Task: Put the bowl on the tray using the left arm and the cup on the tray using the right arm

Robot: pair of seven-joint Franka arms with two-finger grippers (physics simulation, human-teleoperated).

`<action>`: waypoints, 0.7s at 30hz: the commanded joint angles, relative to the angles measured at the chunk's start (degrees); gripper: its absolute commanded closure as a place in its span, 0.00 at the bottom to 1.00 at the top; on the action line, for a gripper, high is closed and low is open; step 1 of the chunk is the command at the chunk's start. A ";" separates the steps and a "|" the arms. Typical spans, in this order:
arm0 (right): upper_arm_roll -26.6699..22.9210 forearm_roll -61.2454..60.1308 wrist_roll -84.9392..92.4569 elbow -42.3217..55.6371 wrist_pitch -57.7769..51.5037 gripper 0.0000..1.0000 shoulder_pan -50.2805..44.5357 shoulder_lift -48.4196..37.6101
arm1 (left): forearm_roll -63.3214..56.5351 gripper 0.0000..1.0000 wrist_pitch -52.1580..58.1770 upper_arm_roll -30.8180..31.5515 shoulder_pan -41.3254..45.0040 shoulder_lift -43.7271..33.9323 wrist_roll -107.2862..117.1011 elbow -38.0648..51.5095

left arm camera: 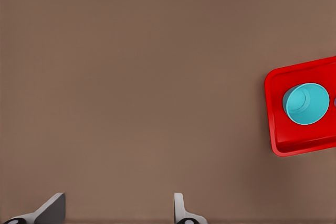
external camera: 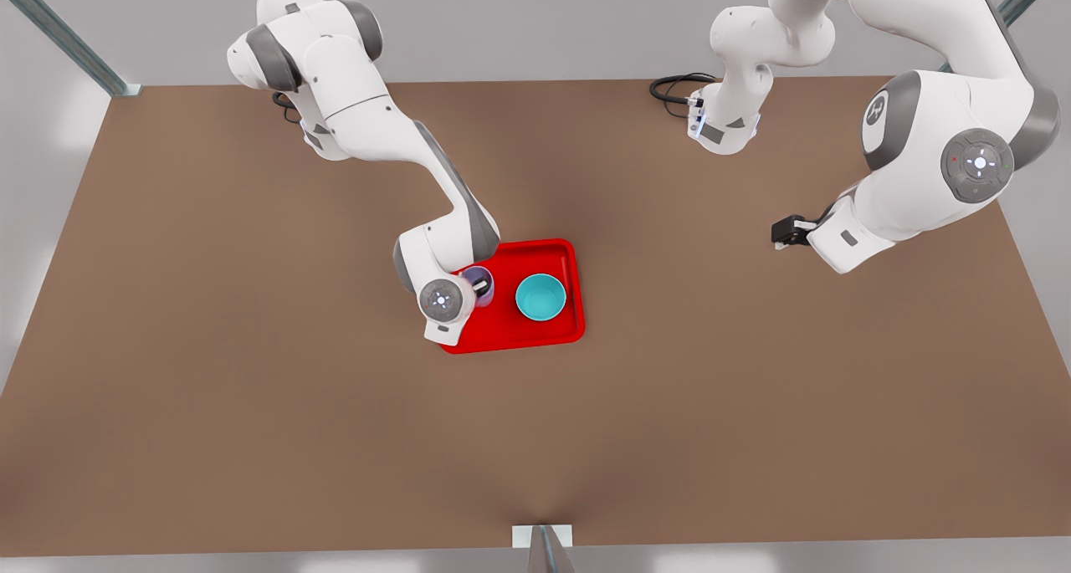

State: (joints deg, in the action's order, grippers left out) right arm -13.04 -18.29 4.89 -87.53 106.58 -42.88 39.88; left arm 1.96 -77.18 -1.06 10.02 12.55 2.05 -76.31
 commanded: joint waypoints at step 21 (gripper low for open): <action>-7.18 17.68 0.21 13.62 -31.61 0.00 19.24 -27.84 | -0.03 0.00 0.01 0.00 0.09 0.02 -0.12 0.03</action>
State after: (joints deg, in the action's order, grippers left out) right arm -20.43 -2.44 4.95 -73.59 79.94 -23.98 12.81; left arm 1.97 -77.19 -1.06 10.11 12.63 1.96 -76.31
